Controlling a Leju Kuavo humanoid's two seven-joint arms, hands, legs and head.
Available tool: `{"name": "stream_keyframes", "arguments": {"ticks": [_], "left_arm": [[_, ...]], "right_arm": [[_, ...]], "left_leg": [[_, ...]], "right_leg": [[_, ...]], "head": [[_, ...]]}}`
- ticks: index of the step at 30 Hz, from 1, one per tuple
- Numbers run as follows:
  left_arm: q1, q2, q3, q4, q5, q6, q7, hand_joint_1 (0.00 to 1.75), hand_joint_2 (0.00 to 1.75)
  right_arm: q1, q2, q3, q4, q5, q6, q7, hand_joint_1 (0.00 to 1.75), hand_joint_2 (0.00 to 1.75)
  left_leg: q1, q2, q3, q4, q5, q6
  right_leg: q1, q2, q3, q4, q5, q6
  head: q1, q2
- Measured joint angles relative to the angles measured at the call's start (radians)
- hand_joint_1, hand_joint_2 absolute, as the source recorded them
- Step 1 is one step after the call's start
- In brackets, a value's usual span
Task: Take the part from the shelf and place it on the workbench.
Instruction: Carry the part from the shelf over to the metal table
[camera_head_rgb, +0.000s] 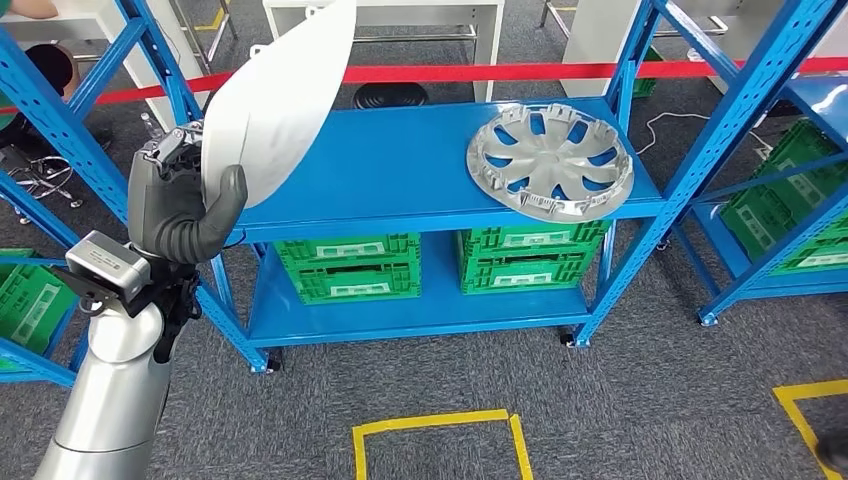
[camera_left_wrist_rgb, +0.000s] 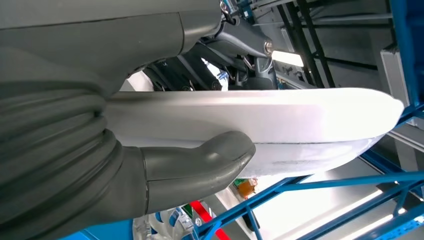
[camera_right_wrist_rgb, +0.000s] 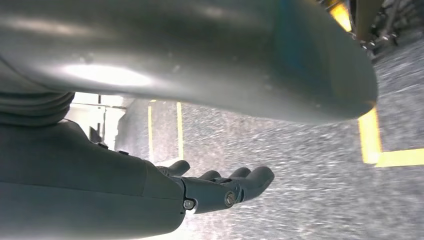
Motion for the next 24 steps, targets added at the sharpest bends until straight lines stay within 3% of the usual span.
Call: {"name": "stream_keyframes", "arguments": {"ticks": [1, 2, 3, 4, 5, 6, 8, 9, 12, 14, 16, 17, 18, 19, 20, 21, 22, 24], "left_arm": [[0.003, -0.001, 0.000, -0.001, -0.002, 0.000, 0.001, 1.75, 1.75], [0.007, -0.002, 0.000, -0.001, -0.004, 0.000, 0.002, 1.75, 1.75], [0.012, -0.001, 0.000, -0.001, -0.006, 0.000, 0.002, 1.75, 1.75], [0.017, -0.001, 0.000, -0.001, -0.008, 0.000, 0.003, 1.75, 1.75], [0.020, -0.001, 0.000, -0.001, -0.009, 0.000, 0.003, 1.75, 1.75], [0.022, -0.001, 0.000, -0.003, -0.010, 0.000, 0.003, 1.75, 1.75], [0.026, 0.000, 0.000, -0.010, -0.013, 0.000, 0.004, 1.75, 1.75], [0.028, 0.001, 0.000, -0.014, -0.016, 0.001, 0.004, 1.75, 1.75], [0.038, 0.005, 0.001, -0.024, -0.024, 0.001, 0.008, 1.75, 1.75], [0.045, 0.009, 0.003, -0.031, -0.029, 0.000, 0.014, 1.75, 1.75], [0.049, 0.011, 0.004, -0.036, -0.034, 0.000, 0.017, 1.75, 1.75], [0.052, 0.011, 0.005, -0.038, -0.035, -0.001, 0.018, 1.75, 1.75], [0.055, 0.011, 0.005, -0.039, -0.037, -0.002, 0.019, 1.75, 1.75], [0.057, 0.011, 0.005, -0.039, -0.039, -0.004, 0.020, 1.75, 1.75], [0.058, 0.011, 0.005, -0.039, -0.041, -0.005, 0.021, 1.75, 1.75], [0.057, 0.011, 0.005, -0.041, -0.042, -0.007, 0.023, 1.75, 1.75], [0.056, 0.011, 0.006, -0.043, -0.045, -0.009, 0.024, 1.75, 1.75], [0.055, 0.009, 0.006, -0.048, -0.050, -0.013, 0.026, 1.75, 1.75]], "right_arm": [[0.000, 0.000, 0.000, 0.000, 0.003, 0.000, 0.005, 0.00, 0.00], [0.000, -0.001, 0.000, 0.000, 0.006, 0.000, 0.008, 0.00, 0.00], [0.000, -0.002, 0.000, 0.000, 0.007, -0.001, 0.009, 0.00, 0.00], [0.000, -0.002, 0.000, 0.000, 0.009, -0.001, 0.009, 0.00, 0.00], [0.000, -0.003, 0.000, 0.000, 0.010, -0.001, 0.009, 0.00, 0.00], [-0.001, -0.003, 0.000, 0.000, 0.013, -0.001, 0.009, 0.00, 0.00], [-0.003, -0.003, 0.000, 0.000, 0.019, 0.000, 0.008, 0.00, 0.00], [-0.004, -0.003, 0.000, -0.001, 0.022, 0.000, 0.007, 0.00, 0.00], [-0.003, -0.003, 0.000, -0.001, 0.028, 0.001, 0.005, 0.00, 0.00], [-0.004, -0.003, 0.000, -0.001, 0.029, 0.001, 0.005, 0.00, 0.00], [-0.004, -0.003, 0.000, -0.001, 0.030, 0.001, 0.006, 0.00, 0.00], [-0.003, -0.003, 0.000, -0.001, 0.030, 0.001, 0.006, 0.00, 0.00], [-0.003, -0.003, 0.000, -0.001, 0.029, 0.001, 0.006, 0.00, 0.00], [-0.004, -0.003, 0.000, -0.001, 0.029, 0.002, 0.006, 0.00, 0.00], [-0.004, -0.003, 0.000, -0.001, 0.029, 0.002, 0.006, 0.00, 0.00], [-0.004, -0.003, 0.000, -0.001, 0.029, 0.002, 0.006, 0.00, 0.00], [-0.004, -0.002, 0.000, -0.001, 0.028, 0.001, 0.006, 0.00, 0.00], [-0.004, -0.002, 0.000, -0.001, 0.028, 0.001, 0.008, 0.00, 0.00]], "left_leg": [[-0.001, 0.001, -0.016, 0.003, 0.011, 0.003], [-0.002, 0.002, -0.032, 0.007, 0.020, 0.003], [-0.002, 0.002, -0.049, 0.013, 0.029, 0.002], [-0.002, 0.003, -0.067, 0.020, 0.037, 0.000], [-0.001, 0.003, -0.085, 0.029, 0.044, -0.002], [0.000, 0.002, -0.102, 0.039, 0.050, -0.006], [-0.001, 0.002, -0.125, 0.058, 0.060, -0.017], [-0.002, 0.001, -0.129, 0.063, 0.065, -0.023], [-0.002, -0.001, -0.136, 0.061, 0.077, -0.041], [0.002, -0.002, -0.155, 0.108, 0.015, -0.055], [0.008, -0.002, -0.183, 0.225, -0.085, -0.067], [0.011, -0.002, -0.190, 0.285, -0.113, -0.072], [0.013, -0.002, -0.187, 0.324, -0.118, -0.075], [0.015, -0.002, -0.169, 0.330, -0.102, -0.076], [0.016, -0.002, -0.133, 0.302, -0.076, -0.076], [0.017, -0.003, -0.082, 0.243, -0.056, -0.074], [0.015, -0.004, -0.022, 0.164, -0.055, -0.070], [0.009, -0.006, 0.053, 0.049, -0.074, -0.058]], "right_leg": [[0.001, 0.000, -0.015, 0.066, -0.042, 0.002], [0.002, 0.000, -0.024, 0.122, -0.063, 0.004], [0.004, 0.000, -0.020, 0.152, -0.060, 0.005], [0.004, 0.000, 0.001, 0.148, -0.040, 0.006], [0.004, 0.000, 0.040, 0.110, -0.015, 0.006], [0.004, 0.000, 0.089, 0.046, -0.007, 0.005], [0.009, 0.001, 0.168, -0.068, -0.022, -0.005], [0.011, 0.001, 0.183, -0.096, -0.035, -0.012], [0.010, -0.001, 0.172, -0.106, -0.016, -0.035], [0.005, -0.007, 0.152, -0.113, 0.009, -0.048], [0.004, -0.010, 0.127, -0.113, 0.032, -0.051], [0.003, -0.011, 0.113, -0.113, 0.044, -0.049], [0.003, -0.013, 0.098, -0.112, 0.055, -0.048], [0.003, -0.014, 0.085, -0.112, 0.065, -0.045], [0.002, -0.015, 0.072, -0.112, 0.076, -0.042], [0.001, -0.015, 0.062, -0.112, 0.086, -0.039], [0.001, -0.015, 0.054, -0.112, 0.095, -0.033], [0.000, -0.014, 0.048, -0.117, 0.116, -0.020]], "head": [[0.001, 0.000], [0.001, 0.000], [0.001, 0.000], [0.001, 0.000], [0.001, 0.000], [0.001, 0.000], [0.000, 0.000], [0.001, 0.000], [0.003, 0.000], [0.000, 0.000], [-0.001, 0.000], [-0.001, 0.000], [-0.001, 0.000], [-0.001, 0.000], [-0.001, 0.000], [-0.001, 0.000], [-0.001, 0.000], [-0.001, 0.000]]}}
